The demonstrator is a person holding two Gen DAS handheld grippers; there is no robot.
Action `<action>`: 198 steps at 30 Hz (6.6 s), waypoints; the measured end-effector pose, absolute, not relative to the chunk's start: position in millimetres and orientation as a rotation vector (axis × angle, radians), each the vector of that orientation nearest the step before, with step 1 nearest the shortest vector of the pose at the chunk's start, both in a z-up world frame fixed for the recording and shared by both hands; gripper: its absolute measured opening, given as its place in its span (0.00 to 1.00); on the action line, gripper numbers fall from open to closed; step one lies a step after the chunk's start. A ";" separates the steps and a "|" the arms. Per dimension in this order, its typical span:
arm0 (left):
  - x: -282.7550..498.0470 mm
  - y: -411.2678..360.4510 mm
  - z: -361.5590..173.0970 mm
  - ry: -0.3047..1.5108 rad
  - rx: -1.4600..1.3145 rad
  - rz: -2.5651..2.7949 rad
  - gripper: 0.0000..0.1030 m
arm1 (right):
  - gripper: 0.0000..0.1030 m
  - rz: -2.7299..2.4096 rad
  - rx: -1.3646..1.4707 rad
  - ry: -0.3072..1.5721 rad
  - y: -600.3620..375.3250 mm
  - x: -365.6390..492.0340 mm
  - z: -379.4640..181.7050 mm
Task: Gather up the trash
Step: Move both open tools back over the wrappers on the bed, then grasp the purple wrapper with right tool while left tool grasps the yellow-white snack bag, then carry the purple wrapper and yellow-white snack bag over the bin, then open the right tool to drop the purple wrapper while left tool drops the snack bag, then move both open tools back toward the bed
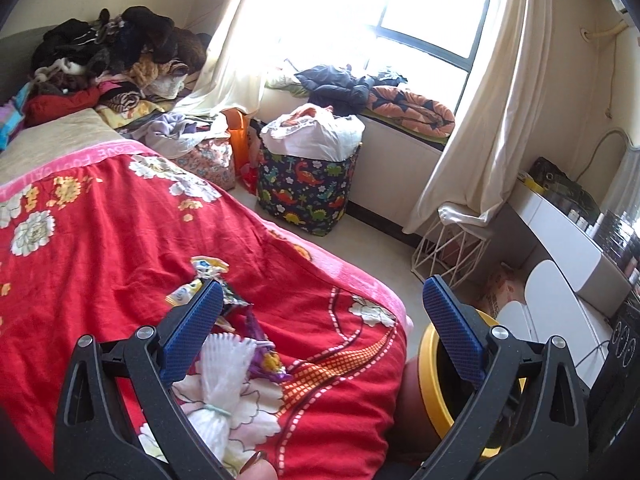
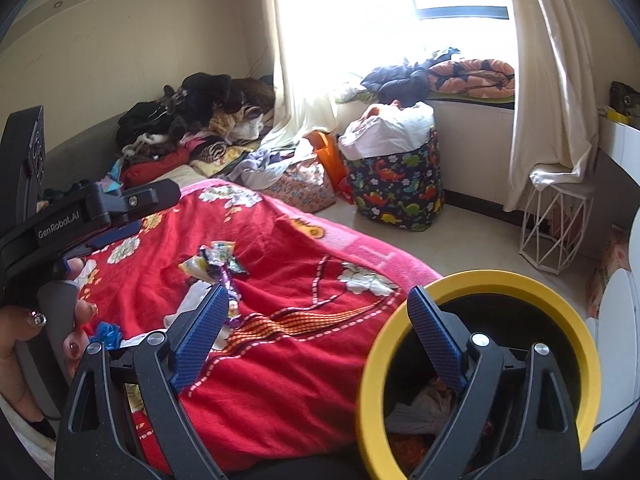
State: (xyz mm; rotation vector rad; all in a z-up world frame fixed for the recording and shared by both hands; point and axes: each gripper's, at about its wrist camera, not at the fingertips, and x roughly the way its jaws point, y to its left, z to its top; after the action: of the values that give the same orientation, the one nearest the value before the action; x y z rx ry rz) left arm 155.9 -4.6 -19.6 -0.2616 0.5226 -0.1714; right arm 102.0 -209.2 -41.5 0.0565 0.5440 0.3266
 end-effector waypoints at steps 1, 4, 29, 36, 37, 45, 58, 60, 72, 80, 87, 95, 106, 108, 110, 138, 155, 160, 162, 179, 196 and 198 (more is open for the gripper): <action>156.5 -0.7 -19.5 0.521 -0.265 -0.162 0.89 | 0.85 0.336 0.051 0.549 -204.6 103.9 -42.8; 159.0 11.8 -20.3 0.520 -0.271 -0.131 0.89 | 0.85 0.361 0.034 0.570 -190.9 112.5 -47.5; 209.1 91.6 -79.4 0.686 -0.394 0.023 0.67 | 0.60 0.512 -0.062 0.821 -103.5 188.5 -117.0; 230.6 96.5 -102.9 0.765 -0.413 0.022 0.57 | 0.45 0.541 -0.080 0.883 -85.9 205.0 -136.5; 233.1 97.3 -105.4 0.773 -0.418 0.024 0.57 | 0.38 0.550 -0.074 0.895 -84.8 206.7 -139.3; 253.1 99.3 -125.2 0.841 -0.458 0.018 0.45 | 0.16 0.568 -0.015 0.878 -100.0 193.2 -133.9; 251.1 88.4 -123.2 0.830 -0.492 -0.019 0.17 | 0.16 0.521 0.046 0.835 -133.6 167.3 -116.1; 244.7 89.3 -115.6 0.805 -0.492 -0.022 0.15 | 0.16 0.507 0.053 0.822 -137.4 165.4 -113.3; 216.8 85.5 -62.2 0.658 -0.473 -0.056 0.14 | 0.15 0.421 0.050 0.742 -149.4 170.6 -92.7; 195.7 73.0 -40.3 0.610 -0.451 -0.099 0.14 | 0.15 0.422 0.047 0.660 -145.9 180.0 -64.8; 187.6 60.3 -26.7 0.586 -0.434 -0.144 0.13 | 0.15 0.421 0.046 0.612 -153.1 174.1 -46.9; 180.4 39.0 -13.2 0.564 -0.419 -0.199 0.13 | 0.15 0.394 0.080 0.605 -174.2 159.1 -40.6; 172.5 6.0 -3.7 0.562 -0.394 -0.288 0.13 | 0.15 0.324 0.138 0.595 -212.8 140.9 -37.6; 170.3 -0.2 -0.8 0.559 -0.385 -0.303 0.13 | 0.15 0.308 0.142 0.588 -218.9 138.0 -36.3; 168.7 -5.5 1.1 0.556 -0.380 -0.317 0.13 | 0.15 0.298 0.153 0.583 -224.8 135.0 -35.2; 158.0 -67.2 7.3 0.574 -0.302 -0.436 0.13 | 0.15 0.127 0.229 0.563 -300.0 104.2 -42.2; 155.1 -104.6 -1.0 0.616 -0.241 -0.509 0.13 | 0.15 0.019 0.245 0.559 -342.6 96.8 -49.5; 153.4 -117.1 -5.0 0.632 -0.219 -0.533 0.13 | 0.15 0.000 0.253 0.562 -351.5 94.6 -53.0; 152.7 -122.0 -6.9 0.638 -0.209 -0.541 0.13 | 0.15 -0.007 0.256 0.563 -354.3 94.4 -53.7; 148.1 -154.8 -28.4 0.705 -0.157 -0.591 0.13 | 0.15 -0.022 0.288 0.592 -366.5 96.1 -62.5; 157.5 -176.4 -55.9 0.791 -0.159 -0.614 0.18 | 0.35 -0.025 0.374 0.658 -382.5 106.2 -76.7; 158.6 -174.1 -56.5 0.792 -0.178 -0.610 0.40 | 0.43 -0.034 0.393 0.657 -385.4 105.3 -78.8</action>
State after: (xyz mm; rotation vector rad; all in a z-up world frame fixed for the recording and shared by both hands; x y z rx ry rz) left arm 158.6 -174.1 -56.5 -0.1782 0.7916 -0.6099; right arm 105.3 -385.4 -78.8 0.3926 0.6568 -0.0342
